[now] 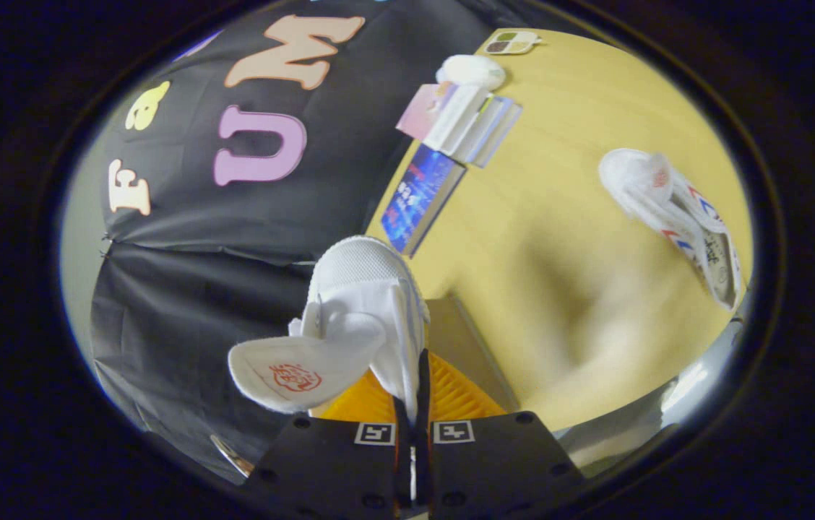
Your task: Open the storage box then place both shoes into the box .Put the left shoe in first, then the right shoe, with the right side of both shoes facing outward in a uniform manner.
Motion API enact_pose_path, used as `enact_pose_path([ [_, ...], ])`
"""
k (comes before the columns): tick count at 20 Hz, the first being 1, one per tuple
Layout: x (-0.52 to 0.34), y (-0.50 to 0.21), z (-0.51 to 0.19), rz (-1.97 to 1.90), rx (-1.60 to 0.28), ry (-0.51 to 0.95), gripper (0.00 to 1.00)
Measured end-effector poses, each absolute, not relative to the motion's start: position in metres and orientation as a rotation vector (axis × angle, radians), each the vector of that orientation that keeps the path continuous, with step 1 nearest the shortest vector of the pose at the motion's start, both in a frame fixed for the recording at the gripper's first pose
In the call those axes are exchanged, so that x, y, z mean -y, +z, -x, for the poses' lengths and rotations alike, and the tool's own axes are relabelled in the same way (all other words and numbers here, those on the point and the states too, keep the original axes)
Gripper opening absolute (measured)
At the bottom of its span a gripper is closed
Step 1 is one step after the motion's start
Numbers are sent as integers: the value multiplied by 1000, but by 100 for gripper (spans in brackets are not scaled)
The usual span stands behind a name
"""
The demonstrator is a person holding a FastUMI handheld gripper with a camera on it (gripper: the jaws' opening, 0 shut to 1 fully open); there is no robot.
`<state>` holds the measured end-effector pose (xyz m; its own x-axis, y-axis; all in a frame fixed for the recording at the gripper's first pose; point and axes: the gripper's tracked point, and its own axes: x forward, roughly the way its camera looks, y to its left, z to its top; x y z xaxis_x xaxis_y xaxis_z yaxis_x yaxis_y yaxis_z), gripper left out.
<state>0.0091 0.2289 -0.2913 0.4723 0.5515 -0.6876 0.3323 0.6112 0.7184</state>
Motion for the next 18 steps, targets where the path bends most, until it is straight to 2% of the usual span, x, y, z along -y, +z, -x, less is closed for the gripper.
enact_pose_path([
  [4, -301, -277, -19, -869, -1093, 237, 5],
  [9, -369, -322, -10, -766, -1154, 228, 5],
  [14, -387, -386, 15, -576, -1218, 152, 5],
  [18, -397, -399, 11, -551, -1223, 140, 5],
])
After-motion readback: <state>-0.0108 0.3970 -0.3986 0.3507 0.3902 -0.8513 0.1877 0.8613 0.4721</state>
